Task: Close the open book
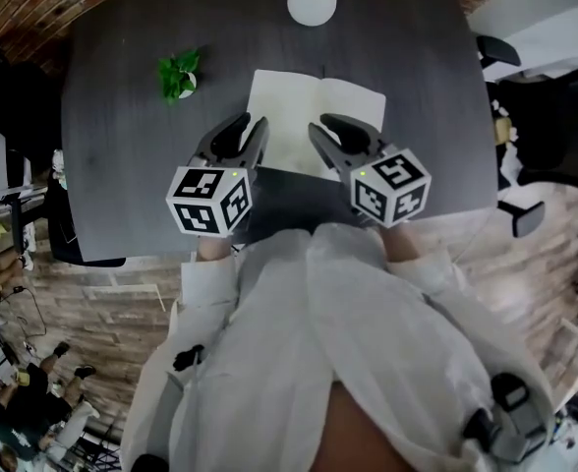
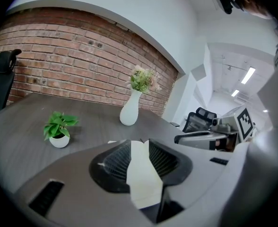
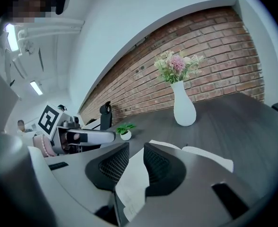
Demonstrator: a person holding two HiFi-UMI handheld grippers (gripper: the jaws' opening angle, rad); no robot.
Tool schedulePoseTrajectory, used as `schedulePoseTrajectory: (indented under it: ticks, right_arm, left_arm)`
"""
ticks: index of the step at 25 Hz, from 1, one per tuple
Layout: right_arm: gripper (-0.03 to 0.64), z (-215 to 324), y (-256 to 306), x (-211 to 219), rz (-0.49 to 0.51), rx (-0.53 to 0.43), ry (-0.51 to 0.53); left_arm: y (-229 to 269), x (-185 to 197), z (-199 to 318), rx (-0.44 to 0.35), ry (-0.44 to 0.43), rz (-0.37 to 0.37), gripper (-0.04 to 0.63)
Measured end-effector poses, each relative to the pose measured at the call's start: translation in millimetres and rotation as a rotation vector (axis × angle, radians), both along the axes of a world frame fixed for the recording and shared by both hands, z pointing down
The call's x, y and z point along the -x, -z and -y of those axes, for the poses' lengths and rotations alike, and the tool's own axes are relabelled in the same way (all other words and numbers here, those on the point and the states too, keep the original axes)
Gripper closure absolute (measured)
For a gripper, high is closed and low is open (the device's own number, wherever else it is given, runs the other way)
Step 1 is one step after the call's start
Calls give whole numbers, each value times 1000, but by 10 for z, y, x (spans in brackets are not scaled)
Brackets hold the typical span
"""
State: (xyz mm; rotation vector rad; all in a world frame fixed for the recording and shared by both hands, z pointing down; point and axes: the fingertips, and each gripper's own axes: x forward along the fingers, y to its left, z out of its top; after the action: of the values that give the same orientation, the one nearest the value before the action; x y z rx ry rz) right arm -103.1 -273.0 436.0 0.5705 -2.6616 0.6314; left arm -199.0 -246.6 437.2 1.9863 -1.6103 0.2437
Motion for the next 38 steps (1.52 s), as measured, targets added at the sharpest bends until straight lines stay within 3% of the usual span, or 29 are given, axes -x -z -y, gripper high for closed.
schedulePoseTrajectory:
  ticks: [10, 18, 38]
  right_arm:
    - [525, -105, -135, 44, -70, -33, 13]
    - [525, -273, -210, 122, -103, 4, -36]
    - [492, -871, -794, 219, -562, -275, 179]
  left_arm:
    - [-205, 166, -179, 50, 9, -13, 483]
    - [-219, 279, -292, 58, -56, -27, 483]
    - [-584, 150, -752, 125, -123, -138, 483]
